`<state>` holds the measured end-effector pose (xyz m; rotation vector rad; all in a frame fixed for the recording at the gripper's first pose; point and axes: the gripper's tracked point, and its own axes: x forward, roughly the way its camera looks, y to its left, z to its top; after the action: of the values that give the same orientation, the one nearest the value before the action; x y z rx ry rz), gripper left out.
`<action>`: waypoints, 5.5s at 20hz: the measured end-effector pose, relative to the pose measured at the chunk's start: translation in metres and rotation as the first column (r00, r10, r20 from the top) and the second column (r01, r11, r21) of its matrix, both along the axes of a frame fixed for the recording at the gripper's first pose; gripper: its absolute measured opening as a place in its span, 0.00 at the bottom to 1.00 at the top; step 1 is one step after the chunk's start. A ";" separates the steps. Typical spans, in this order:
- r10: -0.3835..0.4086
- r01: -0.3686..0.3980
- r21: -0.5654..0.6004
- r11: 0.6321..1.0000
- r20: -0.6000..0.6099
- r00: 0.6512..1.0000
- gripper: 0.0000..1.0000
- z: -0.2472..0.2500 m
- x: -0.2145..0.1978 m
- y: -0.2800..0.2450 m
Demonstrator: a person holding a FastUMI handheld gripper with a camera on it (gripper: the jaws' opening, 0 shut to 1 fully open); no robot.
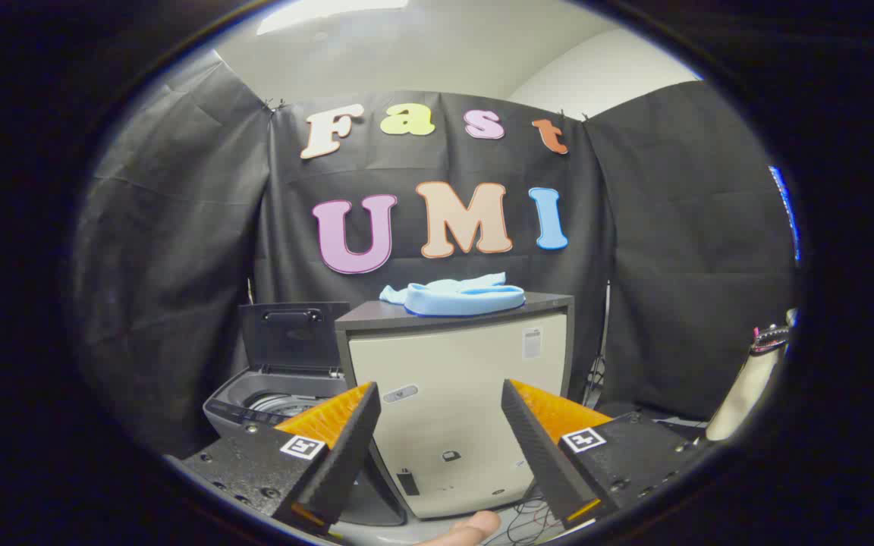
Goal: Put the clothes into the washing machine and then close the washing machine lid.
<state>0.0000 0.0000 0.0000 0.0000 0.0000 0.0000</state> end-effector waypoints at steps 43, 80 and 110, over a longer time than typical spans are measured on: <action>-0.115 0.105 -0.073 0.992 -0.150 0.982 0.97 0.104 0.303 -0.012; -0.202 0.175 -0.114 0.978 -0.296 0.934 0.03 0.129 0.334 0.048; 0.037 -0.055 -0.065 0.996 -0.246 0.968 0.03 0.058 0.282 0.341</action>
<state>0.2818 0.3405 0.0578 -0.0717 0.2475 0.0464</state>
